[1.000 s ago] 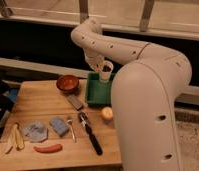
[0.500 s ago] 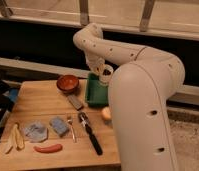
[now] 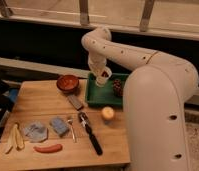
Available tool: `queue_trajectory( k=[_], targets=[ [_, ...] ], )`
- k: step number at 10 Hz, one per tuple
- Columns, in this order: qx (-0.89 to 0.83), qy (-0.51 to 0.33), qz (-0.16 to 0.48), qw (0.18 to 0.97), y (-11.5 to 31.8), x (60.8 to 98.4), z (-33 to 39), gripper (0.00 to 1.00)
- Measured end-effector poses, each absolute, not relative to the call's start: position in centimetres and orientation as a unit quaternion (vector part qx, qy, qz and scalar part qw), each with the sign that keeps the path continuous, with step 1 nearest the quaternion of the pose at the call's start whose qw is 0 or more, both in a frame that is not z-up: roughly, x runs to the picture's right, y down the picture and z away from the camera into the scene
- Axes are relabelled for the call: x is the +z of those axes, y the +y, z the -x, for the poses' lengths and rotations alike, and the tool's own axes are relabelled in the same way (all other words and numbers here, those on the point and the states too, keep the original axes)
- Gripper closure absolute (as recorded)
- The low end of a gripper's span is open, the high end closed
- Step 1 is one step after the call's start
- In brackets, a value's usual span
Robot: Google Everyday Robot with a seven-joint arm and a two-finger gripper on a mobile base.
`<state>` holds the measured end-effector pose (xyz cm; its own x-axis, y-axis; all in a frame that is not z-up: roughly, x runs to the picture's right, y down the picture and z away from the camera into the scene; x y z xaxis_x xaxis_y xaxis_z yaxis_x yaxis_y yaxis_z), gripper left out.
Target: Stack cups into tray
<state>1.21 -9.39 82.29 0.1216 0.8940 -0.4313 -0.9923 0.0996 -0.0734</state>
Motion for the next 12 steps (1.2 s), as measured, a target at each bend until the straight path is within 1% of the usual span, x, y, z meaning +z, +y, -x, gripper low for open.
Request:
queue_trajectory(
  k=[2, 6, 12],
  targets=[
    [0.641, 0.131, 0.189, 0.732, -8.8, 82.5, 0.0, 1.0],
    [0.633, 0.161, 0.205, 0.729, -6.8, 84.1, -0.4, 1.0],
    [0.634, 0.164, 0.206, 0.727, -6.4, 84.4, -1.1, 1.0]
  ],
)
